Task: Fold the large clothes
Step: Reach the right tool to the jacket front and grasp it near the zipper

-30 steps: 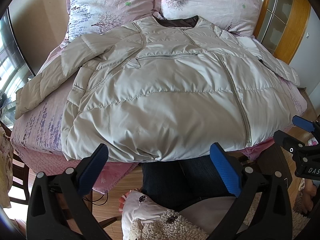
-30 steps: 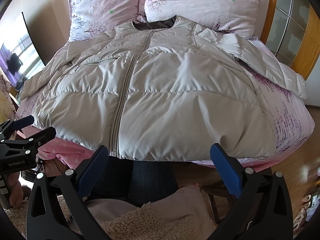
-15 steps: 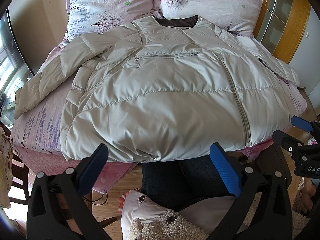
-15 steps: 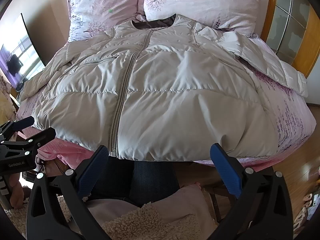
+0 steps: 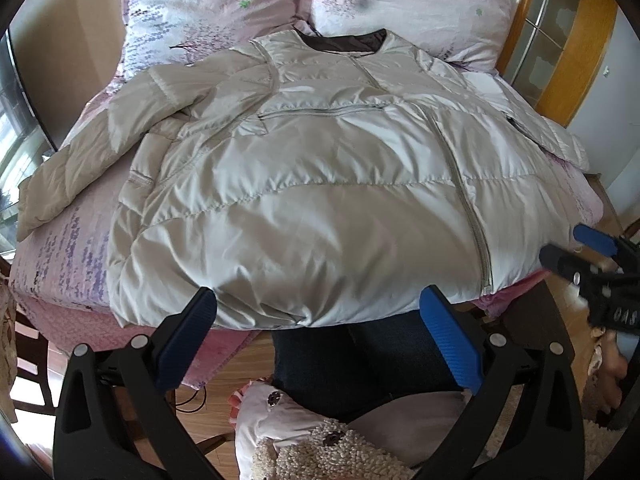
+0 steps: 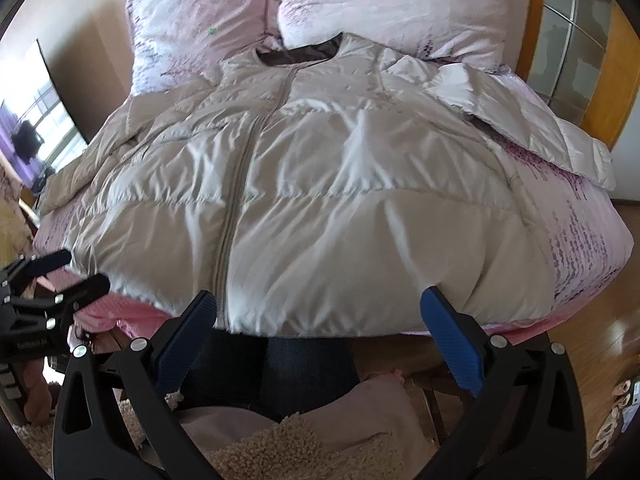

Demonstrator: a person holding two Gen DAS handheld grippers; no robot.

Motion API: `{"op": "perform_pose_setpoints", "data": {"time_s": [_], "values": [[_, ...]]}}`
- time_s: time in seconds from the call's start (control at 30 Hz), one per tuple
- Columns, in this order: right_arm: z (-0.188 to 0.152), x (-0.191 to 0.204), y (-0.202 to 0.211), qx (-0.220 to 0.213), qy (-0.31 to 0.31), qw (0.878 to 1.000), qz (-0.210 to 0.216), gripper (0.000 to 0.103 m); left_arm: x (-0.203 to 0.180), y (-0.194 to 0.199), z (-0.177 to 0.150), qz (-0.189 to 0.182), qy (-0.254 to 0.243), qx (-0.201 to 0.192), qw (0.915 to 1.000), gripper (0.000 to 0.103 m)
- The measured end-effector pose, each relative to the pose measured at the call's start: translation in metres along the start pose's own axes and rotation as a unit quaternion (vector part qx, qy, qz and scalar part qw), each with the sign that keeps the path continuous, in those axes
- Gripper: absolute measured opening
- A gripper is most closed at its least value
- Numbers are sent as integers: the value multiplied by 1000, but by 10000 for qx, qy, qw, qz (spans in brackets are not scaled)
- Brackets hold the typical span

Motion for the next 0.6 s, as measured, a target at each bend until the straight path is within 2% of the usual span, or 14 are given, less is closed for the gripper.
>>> {"op": "perform_pose_setpoints", "data": {"time_s": [0.1, 0.17, 0.27, 0.33, 0.43, 0.47, 0.57, 0.6], "values": [[9, -11, 1, -113, -210, 9997, 15, 102, -2, 0, 3, -88, -51, -29, 9999, 101], [16, -22, 2, -246, -386, 9988, 177, 102, -1, 1, 6, -90, -72, -110, 9999, 101], [32, -42, 2, -411, -684, 9957, 471, 102, 3, 4, 12, 137, -92, -268, 9995, 101], [45, -65, 1, -542, -1095, 9897, 741, 102, 10, 6, 19, 269, 7, -421, 9988, 101], [64, -109, -7, -652, -1881, 9740, 1081, 102, 22, 8, 31, 110, 201, -749, 9969, 101], [69, -124, -11, -660, -2174, 9678, 1083, 102, 27, 8, 36, 16, 261, -823, 9963, 101], [84, -178, -22, -748, -3060, 9436, 1018, 102, 40, 6, 49, 78, 375, -874, 9954, 101], [89, -199, -28, -764, -3396, 9321, 1005, 101, 49, 4, 56, 64, 487, -856, 9951, 101]]}}
Point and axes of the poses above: each gripper's, at about its wrist camera, not at the fingertips, and y roughly against the way its jaws point, x to its left, z to its top, the point moved 2 cm from there along -y, roughly the way its jaws point, and after that the axes turned 2 degrees about x, right-handed, at the moved point
